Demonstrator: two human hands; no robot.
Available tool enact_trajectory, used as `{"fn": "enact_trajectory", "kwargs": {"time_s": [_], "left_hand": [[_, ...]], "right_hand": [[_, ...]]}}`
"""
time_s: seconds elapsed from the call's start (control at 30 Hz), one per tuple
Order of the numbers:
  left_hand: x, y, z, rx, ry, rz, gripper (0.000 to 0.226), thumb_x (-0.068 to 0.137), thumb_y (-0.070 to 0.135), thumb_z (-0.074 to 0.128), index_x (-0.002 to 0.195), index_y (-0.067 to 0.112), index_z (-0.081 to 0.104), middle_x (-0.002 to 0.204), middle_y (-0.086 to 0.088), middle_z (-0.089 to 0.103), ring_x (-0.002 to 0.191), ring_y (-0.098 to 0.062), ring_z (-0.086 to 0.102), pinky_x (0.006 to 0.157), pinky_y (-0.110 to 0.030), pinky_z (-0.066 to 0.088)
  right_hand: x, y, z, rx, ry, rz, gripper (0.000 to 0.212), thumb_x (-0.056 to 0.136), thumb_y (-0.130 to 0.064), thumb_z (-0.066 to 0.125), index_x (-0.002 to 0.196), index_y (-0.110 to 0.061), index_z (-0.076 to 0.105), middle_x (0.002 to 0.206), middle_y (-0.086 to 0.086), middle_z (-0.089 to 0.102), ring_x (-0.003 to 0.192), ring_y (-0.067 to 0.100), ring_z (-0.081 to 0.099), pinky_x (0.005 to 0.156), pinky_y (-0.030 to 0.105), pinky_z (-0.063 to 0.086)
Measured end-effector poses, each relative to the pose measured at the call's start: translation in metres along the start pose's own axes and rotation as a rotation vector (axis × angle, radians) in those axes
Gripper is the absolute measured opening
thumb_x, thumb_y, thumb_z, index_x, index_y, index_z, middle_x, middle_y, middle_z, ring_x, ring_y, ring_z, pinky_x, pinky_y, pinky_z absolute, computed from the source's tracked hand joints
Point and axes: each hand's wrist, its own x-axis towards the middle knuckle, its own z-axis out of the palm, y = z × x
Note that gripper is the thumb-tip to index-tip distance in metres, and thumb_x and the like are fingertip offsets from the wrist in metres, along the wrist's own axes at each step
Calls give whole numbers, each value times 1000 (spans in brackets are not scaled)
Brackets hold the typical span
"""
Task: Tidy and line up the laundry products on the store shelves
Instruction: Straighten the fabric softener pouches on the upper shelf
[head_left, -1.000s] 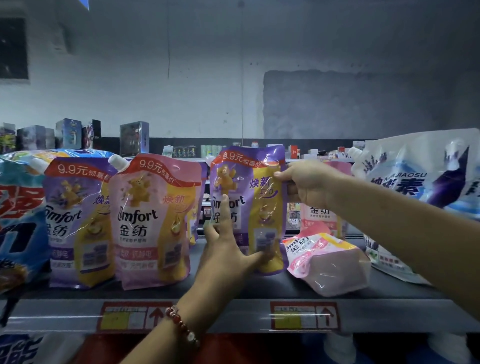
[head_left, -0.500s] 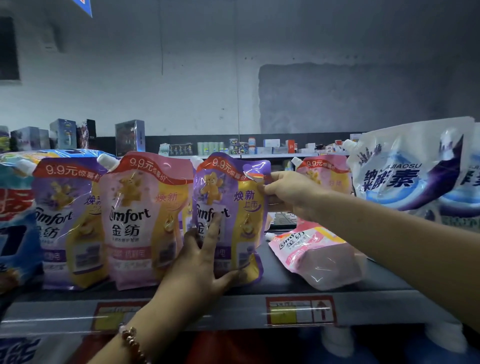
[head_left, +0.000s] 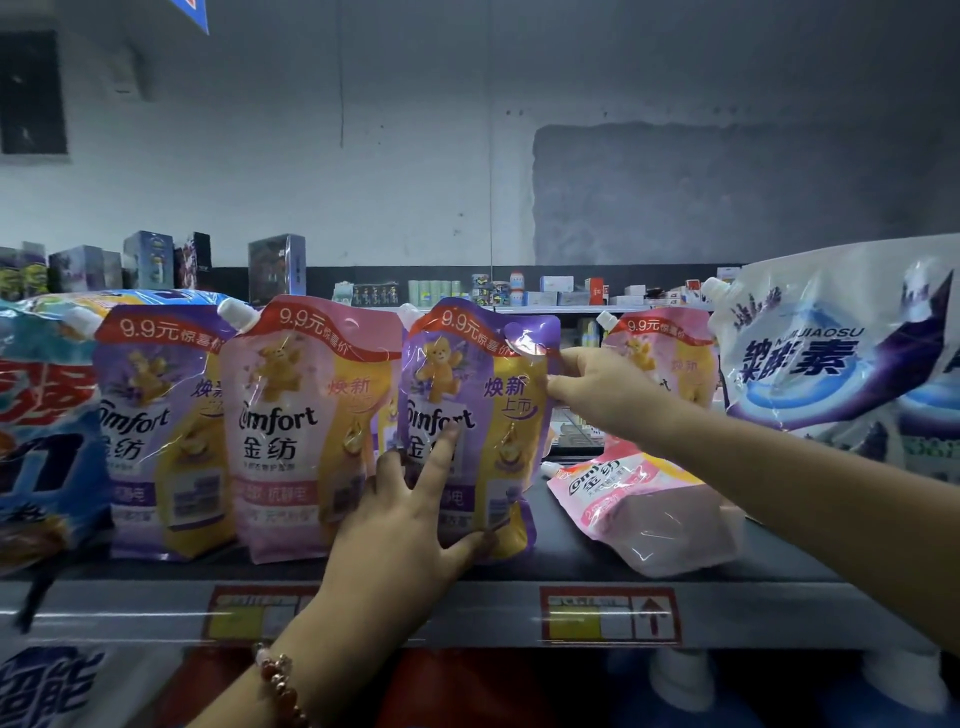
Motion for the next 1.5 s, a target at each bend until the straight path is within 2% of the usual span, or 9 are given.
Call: {"fn": "enact_trajectory", "kwargs": {"time_s": [0.17, 0.37, 0.67, 0.87, 1.0, 1.07, 1.17, 1.37, 1.5], "left_hand": [[0, 16, -8, 113, 52, 15, 95, 85, 75, 45, 157, 37, -4, 159, -11, 1, 147, -32, 15, 115, -45, 27], [13, 44, -9, 113, 165, 200, 81, 77, 66, 42, 142, 17, 52, 143, -21, 47, 126, -42, 51, 97, -58, 47], [35, 115, 3, 156, 4, 383, 81, 94, 68, 34, 157, 26, 6, 164, -3, 14, 150, -22, 14, 119, -57, 16], [47, 137, 20, 235, -112, 360, 77, 95, 69, 29, 156, 25, 14, 161, -1, 25, 152, -24, 11, 111, -74, -1], [46, 138, 25, 207, -161, 377, 62, 98, 63, 24, 144, 25, 41, 143, -4, 54, 149, -27, 21, 115, -63, -13], [41, 140, 25, 144, -195, 383, 55, 101, 58, 27, 141, 25, 45, 136, -5, 60, 141, -27, 37, 120, -52, 7], [33, 139, 25, -35, -253, 334, 48, 101, 54, 35, 142, 29, 40, 136, -1, 58, 121, -26, 56, 93, -37, 43], [28, 130, 34, -89, -204, 356, 47, 101, 46, 43, 146, 36, 33, 141, 2, 52, 116, -26, 58, 84, -34, 46], [27, 126, 36, -110, -202, 354, 50, 102, 43, 41, 150, 37, 29, 146, 1, 49, 119, -25, 57, 88, -36, 50]], "right_hand": [[-15, 2, -15, -461, -14, -91, 32, 98, -34, 53, 128, -24, 60, 125, 1, 67, 109, 21, 62, 89, 37, 52], [-27, 20, -33, -770, -95, -80, 53, 98, -41, 49, 147, -24, 40, 149, 1, 46, 134, 22, 45, 106, 35, 39], [-39, 53, -65, -866, -185, 51, 52, 98, -42, 49, 145, -21, 44, 145, 4, 51, 130, 24, 48, 104, 36, 39], [-34, 75, -73, -742, -255, 232, 38, 99, -45, 45, 118, -21, 68, 110, 3, 69, 101, 23, 61, 86, 34, 50], [-25, 87, -69, -593, -275, 368, 44, 101, -40, 45, 112, -4, 66, 111, 16, 69, 73, 18, 58, 64, 27, 44], [-19, 90, -66, -456, -236, 451, 43, 100, -38, 48, 113, -1, 65, 113, 19, 68, 59, 12, 55, 50, 23, 44], [-7, 91, -63, -242, -188, 633, 46, 102, -41, 44, 121, -1, 55, 119, 17, 65, 71, 21, 61, 54, 27, 49], [12, 112, -58, -193, -270, 871, 71, 96, -57, 45, 141, -3, 40, 129, 22, 58, 86, 30, 64, 54, 34, 53], [20, 126, -47, -109, -228, 879, 57, 88, -50, 59, 129, -12, 51, 119, 18, 66, 99, 34, 68, 85, 44, 57]]}}
